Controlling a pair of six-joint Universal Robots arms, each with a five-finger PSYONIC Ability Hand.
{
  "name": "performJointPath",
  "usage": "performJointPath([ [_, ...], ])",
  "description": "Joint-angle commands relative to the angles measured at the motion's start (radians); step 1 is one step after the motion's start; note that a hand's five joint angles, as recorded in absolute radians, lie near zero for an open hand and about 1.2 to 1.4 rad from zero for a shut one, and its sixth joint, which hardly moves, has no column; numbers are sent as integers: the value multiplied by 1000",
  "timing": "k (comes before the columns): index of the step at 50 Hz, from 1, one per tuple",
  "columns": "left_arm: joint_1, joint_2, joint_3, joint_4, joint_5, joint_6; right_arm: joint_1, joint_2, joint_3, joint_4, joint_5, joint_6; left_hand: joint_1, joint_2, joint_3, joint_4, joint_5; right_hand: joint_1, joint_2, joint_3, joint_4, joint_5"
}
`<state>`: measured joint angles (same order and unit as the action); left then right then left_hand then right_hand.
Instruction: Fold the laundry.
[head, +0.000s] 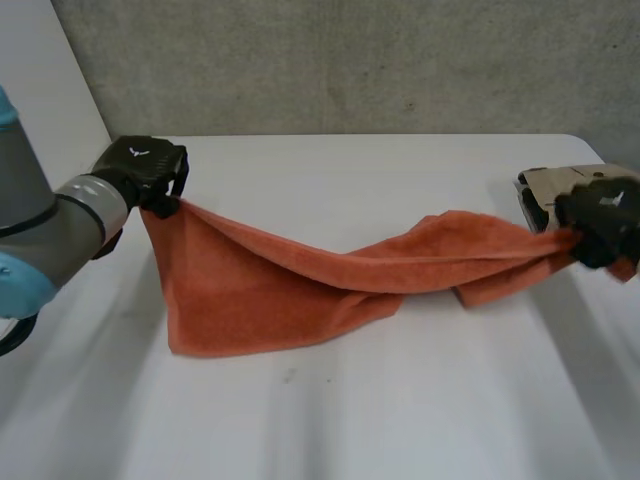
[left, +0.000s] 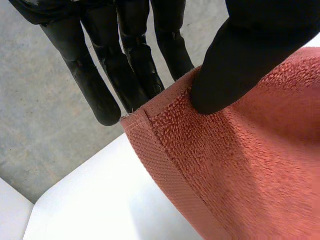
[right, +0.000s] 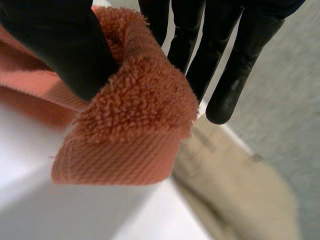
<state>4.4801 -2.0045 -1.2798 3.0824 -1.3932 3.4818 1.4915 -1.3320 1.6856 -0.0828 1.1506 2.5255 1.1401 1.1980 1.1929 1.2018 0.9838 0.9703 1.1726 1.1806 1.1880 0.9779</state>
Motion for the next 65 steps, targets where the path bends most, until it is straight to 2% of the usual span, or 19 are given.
performJointPath([
  [1,1,211,-95,-135,8,14,-8,-206,-179,377,-28,-71,256,198,203,194,238,426,224,216,208,244],
  [3,2,246,-114,-166,10,37,-7,-219,-242,489,-34,-120,256,198,203,194,238,426,224,216,208,244],
  [8,13,288,-183,-217,8,212,0,-191,-323,670,-15,-247,256,198,203,194,238,426,224,216,208,244],
  [13,14,230,-197,-215,0,318,25,-29,-398,744,4,-292,256,198,203,194,238,426,224,216,208,244],
  [17,13,92,-127,-189,-6,316,116,114,-486,750,93,-280,256,198,203,194,238,426,224,216,208,244],
  [18,13,64,-104,-180,-6,312,154,170,-533,741,147,-269,256,198,203,194,238,426,224,216,208,244],
  [21,11,-45,8,-119,-15,292,209,255,-615,716,221,-241,256,198,203,194,238,426,224,216,208,244],
  [22,11,-71,45,-99,-23,283,246,302,-680,672,259,-211,256,198,203,194,238,426,224,216,208,244],
  [26,-7,-164,241,19,-90,220,292,365,-831,493,297,-116,256,198,203,194,238,426,224,216,208,244],
  [29,-10,-198,391,148,-132,155,300,379,-914,359,302,-58,256,198,203,194,238,426,224,216,208,244],
  [33,-16,-197,560,365,-165,54,309,389,-1088,30,313,30,256,198,203,194,238,426,224,216,208,244],
  [37,-25,-191,635,441,-201,13,314,384,-1150,-128,322,41,256,198,203,194,238,426,224,216,208,244],
  [44,-32,-177,622,446,-227,-89,346,402,-1152,-144,322,53,256,198,203,194,238,426,224,216,208,244],
  [49,-16,-154,449,456,-214,-105,362,435,-1080,-95,305,53,256,198,203,194,238,426,224,216,208,244],
  [58,5,-157,44,515,-95,-96,358,500,-804,-77,233,38,256,198,203,194,238,426,224,216,208,244],
  [65,7,-215,-130,492,-49,-43,349,560,-629,-66,218,9,256,198,203,194,238,426,224,216,208,244],
])
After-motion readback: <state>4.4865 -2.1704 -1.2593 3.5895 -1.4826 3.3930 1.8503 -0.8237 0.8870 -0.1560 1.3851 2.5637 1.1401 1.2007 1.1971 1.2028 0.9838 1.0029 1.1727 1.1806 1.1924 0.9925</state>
